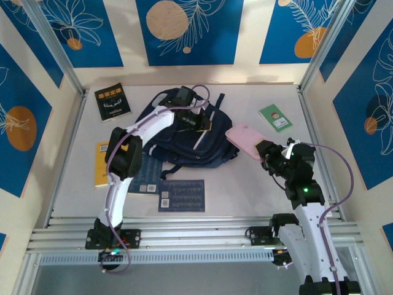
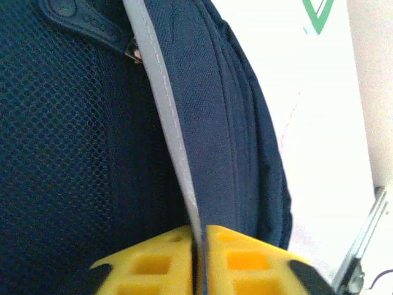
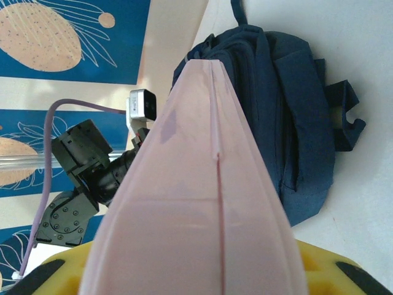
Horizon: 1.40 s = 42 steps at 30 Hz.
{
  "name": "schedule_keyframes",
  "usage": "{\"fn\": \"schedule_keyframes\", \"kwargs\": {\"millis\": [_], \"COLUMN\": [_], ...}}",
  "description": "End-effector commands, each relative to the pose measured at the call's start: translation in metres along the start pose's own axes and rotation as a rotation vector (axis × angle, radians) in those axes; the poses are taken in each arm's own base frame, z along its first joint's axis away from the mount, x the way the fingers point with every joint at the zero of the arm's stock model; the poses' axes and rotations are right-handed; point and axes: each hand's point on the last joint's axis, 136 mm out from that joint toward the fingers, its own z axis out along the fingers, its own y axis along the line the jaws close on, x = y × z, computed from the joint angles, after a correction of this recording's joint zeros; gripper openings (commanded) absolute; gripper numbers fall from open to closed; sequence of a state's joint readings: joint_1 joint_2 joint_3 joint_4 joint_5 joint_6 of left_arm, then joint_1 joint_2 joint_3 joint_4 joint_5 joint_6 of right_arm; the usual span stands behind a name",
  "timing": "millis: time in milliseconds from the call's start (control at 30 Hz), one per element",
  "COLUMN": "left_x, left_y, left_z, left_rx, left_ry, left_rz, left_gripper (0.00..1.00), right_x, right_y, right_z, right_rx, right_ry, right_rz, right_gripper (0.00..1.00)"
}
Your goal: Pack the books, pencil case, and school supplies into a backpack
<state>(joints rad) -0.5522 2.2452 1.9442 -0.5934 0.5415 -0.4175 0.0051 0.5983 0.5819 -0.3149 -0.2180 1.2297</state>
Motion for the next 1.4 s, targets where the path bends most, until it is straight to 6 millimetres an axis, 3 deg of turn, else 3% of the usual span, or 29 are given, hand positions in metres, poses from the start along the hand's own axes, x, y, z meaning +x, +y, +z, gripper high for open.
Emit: {"fn": "schedule_keyframes", "kwargs": {"millis": [0, 200, 400, 700, 867, 1100, 1367], "left_x": [0.005, -0.017, -0.038, -0.069, -0.082, -0.080, -0.080], "left_y": [0.005, -0.021, -0.059, -0.062, -0.077, -0.094, -0.104], "left_z": [0.004, -0.030, -0.081, -0.177, -0.212, -0.216, -0.225], "left_rx": [-0.039, -0.010, 0.115, 0.175, 0.325, 0.431, 0.481], "left_ry": [0.035, -0.015, -0.051, -0.186, -0.242, -0.225, -0.232], "left_rz": [0.019, 0.062, 0.072, 0.061, 0.072, 0.106, 0.115], "left_gripper": [0.01, 0.00, 0.00, 0.00, 0.00, 0.00, 0.00], "right_x": [-0.002, -0.009, -0.022, -0.035, -0.013, 0.018, 0.034], "right_y": [0.029, 0.042, 0.039, 0.027, 0.041, 0.047, 0.052], "right_z": [-0.012, -0.023, -0.040, -0.054, -0.023, 0.026, 0.066], "right_rx": [-0.063, -0.031, 0.087, 0.199, 0.027, -0.114, -0.175], "right_ry": [-0.008, -0.041, -0.125, -0.212, -0.051, 0.261, 0.323], "right_rz": [-0.043, -0.090, -0.170, -0.226, -0.255, -0.196, -0.199], "right_gripper": [0.35, 0.36, 0.36, 0.36, 0.36, 0.36, 0.36]}}
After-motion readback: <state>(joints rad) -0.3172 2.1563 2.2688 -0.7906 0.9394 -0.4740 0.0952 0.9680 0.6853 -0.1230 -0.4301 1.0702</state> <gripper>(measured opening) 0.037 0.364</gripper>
